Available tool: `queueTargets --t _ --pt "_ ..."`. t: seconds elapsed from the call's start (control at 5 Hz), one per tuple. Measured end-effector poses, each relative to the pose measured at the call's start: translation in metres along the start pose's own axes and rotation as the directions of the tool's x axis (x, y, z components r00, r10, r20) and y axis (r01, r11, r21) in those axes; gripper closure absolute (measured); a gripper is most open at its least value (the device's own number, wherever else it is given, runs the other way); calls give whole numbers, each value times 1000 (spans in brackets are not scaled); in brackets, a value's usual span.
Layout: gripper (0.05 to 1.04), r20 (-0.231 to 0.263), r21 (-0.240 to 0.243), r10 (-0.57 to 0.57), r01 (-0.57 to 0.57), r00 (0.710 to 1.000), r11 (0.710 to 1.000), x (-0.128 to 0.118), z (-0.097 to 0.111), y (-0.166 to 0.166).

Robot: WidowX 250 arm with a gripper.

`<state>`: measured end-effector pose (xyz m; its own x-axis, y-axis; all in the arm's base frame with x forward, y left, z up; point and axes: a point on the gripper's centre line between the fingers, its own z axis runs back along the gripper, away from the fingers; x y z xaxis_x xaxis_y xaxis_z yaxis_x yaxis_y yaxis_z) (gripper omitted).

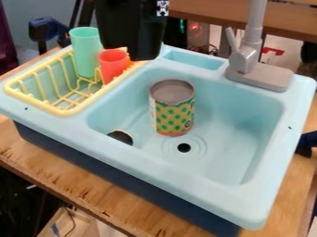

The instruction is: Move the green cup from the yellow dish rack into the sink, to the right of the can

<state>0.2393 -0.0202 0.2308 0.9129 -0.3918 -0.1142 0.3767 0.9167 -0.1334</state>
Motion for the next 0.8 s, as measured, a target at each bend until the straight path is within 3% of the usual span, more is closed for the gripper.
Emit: queueTargets --t 0.2,0.4,0.6,0.8 --pt "81 -23 -8 2 -2 1000 1000 1 -6 1" --pt "81 31 -3 14 -14 999 1000 -1 6 23" --pt "81 116 17 33 -35 993 999 -5 26 48" --pt "81 145 75 47 -58 988 995 -6 34 67"
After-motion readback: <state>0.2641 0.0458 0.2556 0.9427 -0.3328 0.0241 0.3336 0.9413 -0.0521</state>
